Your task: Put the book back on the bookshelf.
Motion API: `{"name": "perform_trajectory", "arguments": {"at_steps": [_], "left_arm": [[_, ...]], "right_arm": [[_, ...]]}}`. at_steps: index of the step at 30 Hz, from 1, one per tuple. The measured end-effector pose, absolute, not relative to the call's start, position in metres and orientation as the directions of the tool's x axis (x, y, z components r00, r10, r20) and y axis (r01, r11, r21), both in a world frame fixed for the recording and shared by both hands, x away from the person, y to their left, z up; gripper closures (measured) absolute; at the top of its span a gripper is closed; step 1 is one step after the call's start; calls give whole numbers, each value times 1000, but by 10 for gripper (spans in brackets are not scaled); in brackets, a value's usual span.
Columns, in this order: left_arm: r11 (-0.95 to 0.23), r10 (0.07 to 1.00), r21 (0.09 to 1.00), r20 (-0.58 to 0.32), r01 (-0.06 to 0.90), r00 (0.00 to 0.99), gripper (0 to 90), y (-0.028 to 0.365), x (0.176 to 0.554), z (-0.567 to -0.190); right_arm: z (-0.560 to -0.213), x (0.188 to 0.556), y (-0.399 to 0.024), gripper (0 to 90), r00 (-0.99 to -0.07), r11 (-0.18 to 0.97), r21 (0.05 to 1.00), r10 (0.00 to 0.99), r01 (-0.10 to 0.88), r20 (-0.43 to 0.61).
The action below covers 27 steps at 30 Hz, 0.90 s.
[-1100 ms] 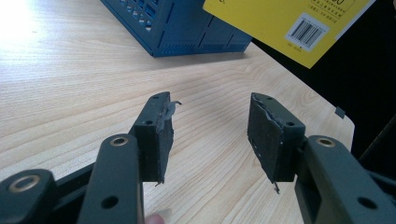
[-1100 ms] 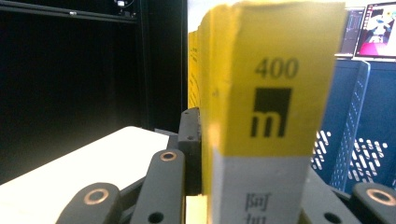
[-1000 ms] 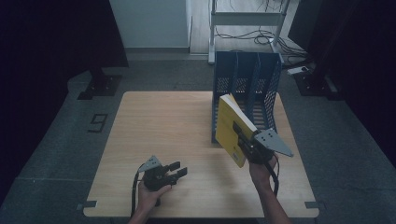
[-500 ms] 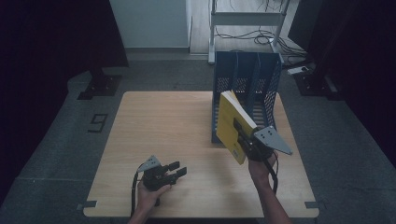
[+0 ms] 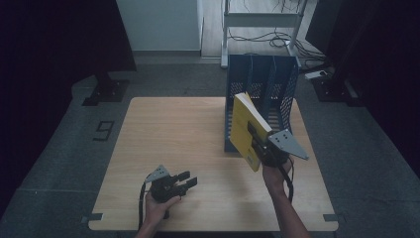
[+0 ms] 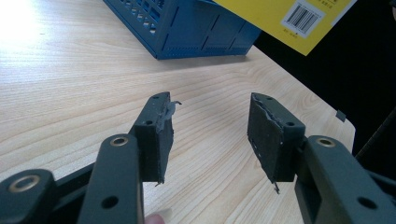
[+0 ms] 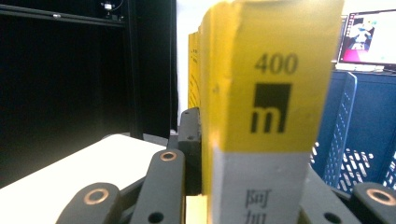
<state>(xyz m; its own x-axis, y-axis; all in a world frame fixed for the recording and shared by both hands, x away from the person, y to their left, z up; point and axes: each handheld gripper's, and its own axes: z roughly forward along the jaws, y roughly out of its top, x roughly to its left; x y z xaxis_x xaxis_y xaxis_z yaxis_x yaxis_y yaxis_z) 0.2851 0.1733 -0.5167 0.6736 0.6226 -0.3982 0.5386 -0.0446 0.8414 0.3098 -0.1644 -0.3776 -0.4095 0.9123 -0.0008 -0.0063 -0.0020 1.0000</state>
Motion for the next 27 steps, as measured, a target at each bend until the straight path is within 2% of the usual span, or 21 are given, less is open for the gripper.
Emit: {"name": "perform_trajectory", "arguments": {"at_steps": [27], "left_arm": [[-42, 625, 838, -402, 544, 668, 504, 174, 285, -517]], "right_arm": [[-367, 330, -167, 747, -361, -7, 1000, 933, -6, 5]]}}
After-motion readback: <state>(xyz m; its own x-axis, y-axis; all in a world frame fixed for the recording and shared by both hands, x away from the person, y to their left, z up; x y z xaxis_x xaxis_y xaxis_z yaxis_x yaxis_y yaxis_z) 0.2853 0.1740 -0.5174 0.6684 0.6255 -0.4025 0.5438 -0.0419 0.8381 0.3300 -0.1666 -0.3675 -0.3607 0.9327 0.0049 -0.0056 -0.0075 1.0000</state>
